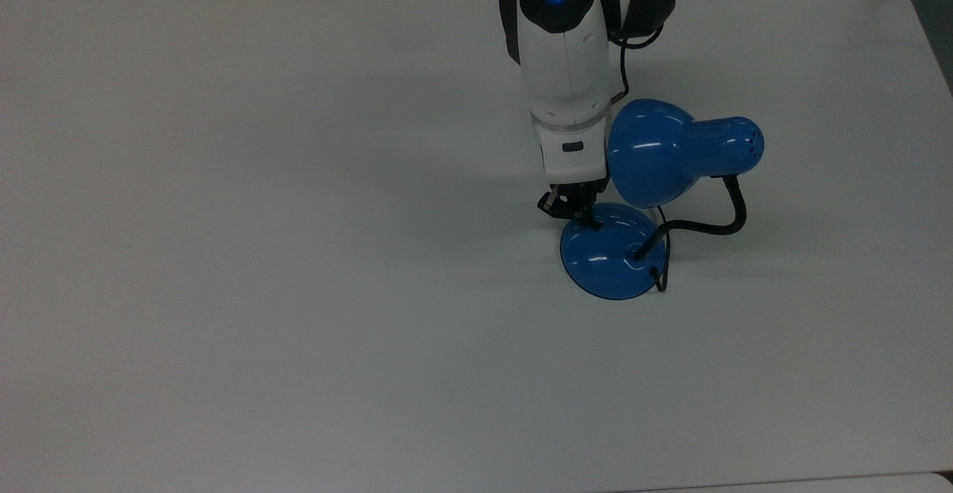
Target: Turn off the lamp
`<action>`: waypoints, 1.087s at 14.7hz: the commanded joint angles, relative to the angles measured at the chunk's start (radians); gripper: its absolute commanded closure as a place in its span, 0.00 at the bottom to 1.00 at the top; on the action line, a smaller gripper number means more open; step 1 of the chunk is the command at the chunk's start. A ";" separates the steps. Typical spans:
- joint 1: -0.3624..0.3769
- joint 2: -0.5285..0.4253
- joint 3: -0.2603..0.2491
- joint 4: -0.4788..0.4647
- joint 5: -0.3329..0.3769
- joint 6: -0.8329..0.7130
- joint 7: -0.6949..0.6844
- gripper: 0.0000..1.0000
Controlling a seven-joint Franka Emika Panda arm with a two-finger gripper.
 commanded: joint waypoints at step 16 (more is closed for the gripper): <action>-0.526 -0.403 0.044 0.154 -0.317 -0.861 0.507 0.00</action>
